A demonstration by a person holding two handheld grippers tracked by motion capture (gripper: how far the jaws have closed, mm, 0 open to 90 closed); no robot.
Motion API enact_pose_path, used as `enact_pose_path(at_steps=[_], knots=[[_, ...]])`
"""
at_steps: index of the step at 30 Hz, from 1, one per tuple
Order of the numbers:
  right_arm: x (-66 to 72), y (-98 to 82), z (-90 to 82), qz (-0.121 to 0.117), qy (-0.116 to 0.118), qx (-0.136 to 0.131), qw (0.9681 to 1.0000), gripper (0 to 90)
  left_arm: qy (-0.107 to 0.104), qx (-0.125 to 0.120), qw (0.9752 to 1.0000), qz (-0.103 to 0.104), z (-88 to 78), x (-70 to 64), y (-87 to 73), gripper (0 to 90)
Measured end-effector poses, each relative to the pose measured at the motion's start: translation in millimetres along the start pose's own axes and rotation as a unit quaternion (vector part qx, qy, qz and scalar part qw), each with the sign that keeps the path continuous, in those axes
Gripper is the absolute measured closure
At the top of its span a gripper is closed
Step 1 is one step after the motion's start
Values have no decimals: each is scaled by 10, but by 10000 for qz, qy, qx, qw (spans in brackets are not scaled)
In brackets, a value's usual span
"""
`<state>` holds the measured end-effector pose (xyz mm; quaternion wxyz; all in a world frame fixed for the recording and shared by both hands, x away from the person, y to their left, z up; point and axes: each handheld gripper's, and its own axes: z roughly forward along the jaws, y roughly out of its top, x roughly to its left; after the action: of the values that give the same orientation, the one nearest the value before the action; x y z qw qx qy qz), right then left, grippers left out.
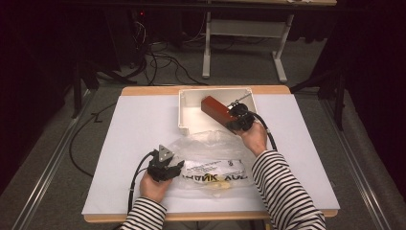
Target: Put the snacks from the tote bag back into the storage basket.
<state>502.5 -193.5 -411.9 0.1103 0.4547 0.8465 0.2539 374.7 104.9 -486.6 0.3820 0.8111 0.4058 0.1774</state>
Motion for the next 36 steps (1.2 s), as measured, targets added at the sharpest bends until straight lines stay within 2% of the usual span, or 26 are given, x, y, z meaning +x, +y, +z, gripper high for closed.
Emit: enact_pose_path(at_steps=[7, 16, 21, 24, 28, 31, 36], knots=[[-128, 17, 54, 318, -182, 41, 9993, 900, 2, -3, 10000, 6, 1, 2, 0, 478], [-180, 82, 173, 570, -466, 95, 9972, 900, -2, -1, 10000, 8, -1, 3, 0, 479], [-200, 117, 199, 740, -513, 104, 9959, 900, 3, 3, 10000, 12, -1, 1, 2, 477], [-197, 149, 203, 778, -567, 67, 9953, 900, -31, 10, 10000, -2, -2, 13, 4, 473], [-198, 181, 195, 829, -637, -53, 9945, 900, -250, -15, 9996, -150, -4, 60, 6, 442], [-174, 178, 158, 812, -608, -115, 9948, 889, -326, 5, 9994, -135, -3, 63, 9, 409], [-117, 88, 53, 655, -387, -295, 9967, 860, -157, 124, 9998, -91, -11, 26, 41, 377]])
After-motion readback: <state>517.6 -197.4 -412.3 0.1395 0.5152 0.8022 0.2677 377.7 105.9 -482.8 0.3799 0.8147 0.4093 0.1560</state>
